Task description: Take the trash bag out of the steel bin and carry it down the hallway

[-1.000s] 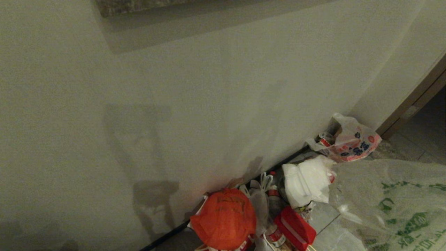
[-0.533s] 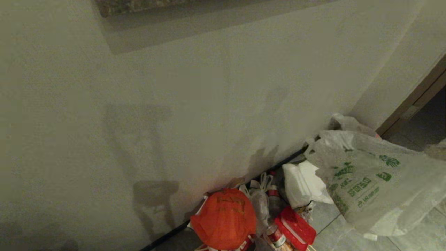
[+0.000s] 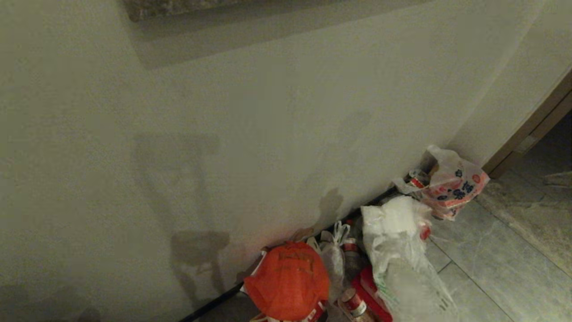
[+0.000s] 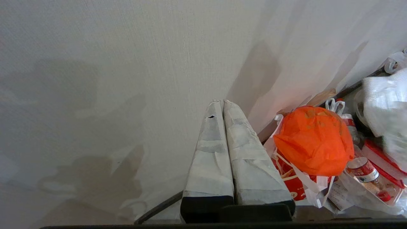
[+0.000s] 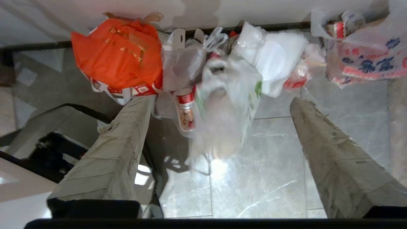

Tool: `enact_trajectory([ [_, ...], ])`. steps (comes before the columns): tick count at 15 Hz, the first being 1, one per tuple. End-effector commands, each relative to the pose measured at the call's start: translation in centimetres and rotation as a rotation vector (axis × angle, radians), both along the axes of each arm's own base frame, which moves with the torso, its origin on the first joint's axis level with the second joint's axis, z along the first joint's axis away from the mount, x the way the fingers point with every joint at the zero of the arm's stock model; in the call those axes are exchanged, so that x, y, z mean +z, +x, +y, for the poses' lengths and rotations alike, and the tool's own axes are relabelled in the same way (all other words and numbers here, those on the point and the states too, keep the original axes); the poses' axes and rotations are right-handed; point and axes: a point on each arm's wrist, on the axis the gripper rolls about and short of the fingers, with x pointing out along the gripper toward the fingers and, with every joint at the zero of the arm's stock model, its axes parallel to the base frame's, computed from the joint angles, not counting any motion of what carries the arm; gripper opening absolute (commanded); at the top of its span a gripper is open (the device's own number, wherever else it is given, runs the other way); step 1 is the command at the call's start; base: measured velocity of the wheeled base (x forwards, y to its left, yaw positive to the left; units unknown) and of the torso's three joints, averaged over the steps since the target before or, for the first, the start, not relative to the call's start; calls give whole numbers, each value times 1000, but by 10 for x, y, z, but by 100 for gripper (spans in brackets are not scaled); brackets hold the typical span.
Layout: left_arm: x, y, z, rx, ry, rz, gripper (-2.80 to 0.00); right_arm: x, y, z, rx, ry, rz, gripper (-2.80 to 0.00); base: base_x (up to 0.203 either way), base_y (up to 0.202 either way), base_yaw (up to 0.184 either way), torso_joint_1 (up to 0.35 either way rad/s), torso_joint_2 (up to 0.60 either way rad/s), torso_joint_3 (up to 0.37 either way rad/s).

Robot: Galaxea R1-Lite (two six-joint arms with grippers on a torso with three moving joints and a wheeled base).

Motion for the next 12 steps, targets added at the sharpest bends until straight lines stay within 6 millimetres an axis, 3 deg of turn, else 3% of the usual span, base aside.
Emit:
enact_trajectory([
  [1, 0, 0, 0, 1, 0, 1, -280, -2, -11, -4, -48, 45, 4, 0, 0, 0, 0, 0, 0, 0],
  [2, 0, 0, 0, 1, 0, 1, -280, -1, -30, -9, -94, 96, -23, 0, 0, 0, 0, 0, 0, 0],
  [3, 0, 0, 0, 1, 0, 1, -280, -3, -53, -13, -138, 147, -54, -280, 0, 0, 0, 0, 0, 0],
  [5, 0, 0, 0, 1, 0, 1, -280, -22, -95, -20, -220, 214, -72, -280, 0, 0, 0, 0, 0, 0],
  [7, 0, 0, 0, 1, 0, 1, -280, -53, -116, -22, -295, 209, -25, -280, 0, 0, 0, 0, 0, 0],
  [10, 0, 0, 0, 1, 0, 1, -280, -98, -136, -21, -349, 135, 1, -280, 0, 0, 0, 0, 0, 0],
  [12, 0, 0, 0, 1, 0, 1, -280, -118, -139, -20, -360, 106, -44, -280, 0, 0, 0, 0, 0, 0],
])
